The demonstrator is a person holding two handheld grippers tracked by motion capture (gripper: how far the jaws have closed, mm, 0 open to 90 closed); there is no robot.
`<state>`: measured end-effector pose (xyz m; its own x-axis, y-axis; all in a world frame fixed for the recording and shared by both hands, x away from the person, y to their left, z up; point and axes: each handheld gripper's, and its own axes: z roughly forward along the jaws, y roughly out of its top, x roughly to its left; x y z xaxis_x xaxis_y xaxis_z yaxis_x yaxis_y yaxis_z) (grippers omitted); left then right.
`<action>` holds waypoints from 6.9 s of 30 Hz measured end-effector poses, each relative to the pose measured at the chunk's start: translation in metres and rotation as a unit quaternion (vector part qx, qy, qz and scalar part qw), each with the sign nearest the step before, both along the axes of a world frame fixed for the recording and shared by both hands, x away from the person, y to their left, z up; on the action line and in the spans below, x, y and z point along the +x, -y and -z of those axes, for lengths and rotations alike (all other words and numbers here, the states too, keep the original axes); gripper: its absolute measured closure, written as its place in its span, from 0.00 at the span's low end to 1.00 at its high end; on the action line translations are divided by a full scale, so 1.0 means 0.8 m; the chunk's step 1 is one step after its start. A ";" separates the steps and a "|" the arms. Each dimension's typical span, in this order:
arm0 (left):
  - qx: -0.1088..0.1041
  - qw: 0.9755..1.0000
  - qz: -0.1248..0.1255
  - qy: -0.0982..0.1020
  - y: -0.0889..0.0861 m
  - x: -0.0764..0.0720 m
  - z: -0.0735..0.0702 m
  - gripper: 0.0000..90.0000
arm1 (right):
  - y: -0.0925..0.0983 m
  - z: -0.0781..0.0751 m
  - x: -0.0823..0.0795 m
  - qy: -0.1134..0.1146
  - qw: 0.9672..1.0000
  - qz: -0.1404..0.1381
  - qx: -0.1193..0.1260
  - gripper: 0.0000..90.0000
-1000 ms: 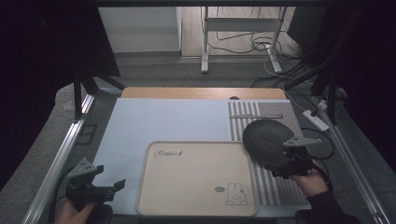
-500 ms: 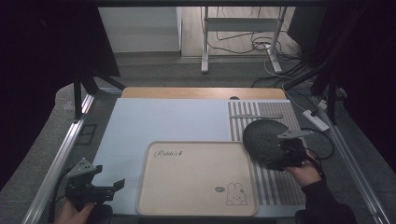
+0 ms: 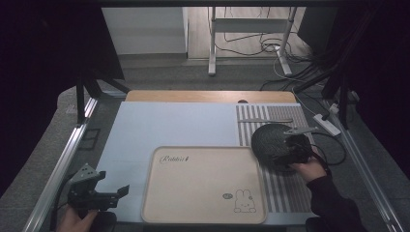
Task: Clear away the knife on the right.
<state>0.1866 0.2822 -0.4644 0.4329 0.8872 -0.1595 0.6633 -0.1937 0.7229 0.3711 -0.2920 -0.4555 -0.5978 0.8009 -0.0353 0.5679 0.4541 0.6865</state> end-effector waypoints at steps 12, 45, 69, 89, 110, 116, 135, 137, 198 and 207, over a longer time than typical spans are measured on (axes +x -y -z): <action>-0.001 1.000 0.000 0.000 0.000 0.000 0.000 0.01 | -0.011 0.016 0.048 -0.003 1.000 -0.023 -0.019 0.00; -0.002 1.000 0.002 0.002 -0.001 0.000 0.000 0.01 | -0.084 0.049 0.163 -0.056 0.998 -0.003 -0.042 0.50; -0.001 1.000 0.003 0.002 -0.001 0.000 0.000 0.01 | -0.072 0.063 0.253 -0.069 0.994 0.007 -0.082 1.00; 0.002 1.000 0.003 0.002 0.000 0.000 0.000 0.02 | -0.020 0.054 0.267 -0.069 0.992 0.076 -0.072 1.00; 0.005 1.000 0.003 0.001 0.001 0.000 0.000 0.02 | 0.016 0.043 0.263 -0.120 0.981 0.141 -0.064 0.00; 0.006 1.000 0.003 0.001 0.001 0.000 0.000 0.02 | 0.032 0.048 0.263 -0.125 0.978 0.149 -0.071 0.11; 0.007 1.000 0.003 0.002 0.002 0.000 0.000 0.02 | 0.046 0.046 0.251 -0.161 0.977 0.110 -0.088 0.88; 0.008 1.000 0.003 0.001 0.002 0.000 0.000 0.02 | 0.050 0.046 0.251 -0.164 0.978 0.103 -0.082 0.89; 0.016 1.000 0.005 0.002 0.005 0.001 -0.001 0.02 | -0.070 0.008 0.055 -0.094 0.989 -0.109 -0.046 0.89; 0.017 1.000 0.006 0.001 0.005 0.000 -0.001 0.02 | -0.102 0.018 0.005 -0.104 0.981 -0.154 -0.058 0.89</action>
<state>0.1870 0.2783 -0.4638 0.4440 0.8868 -0.1281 0.6588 -0.2262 0.7175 0.3754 -0.2103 -0.4697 -0.8149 0.5786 0.0330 0.5132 0.6940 0.5050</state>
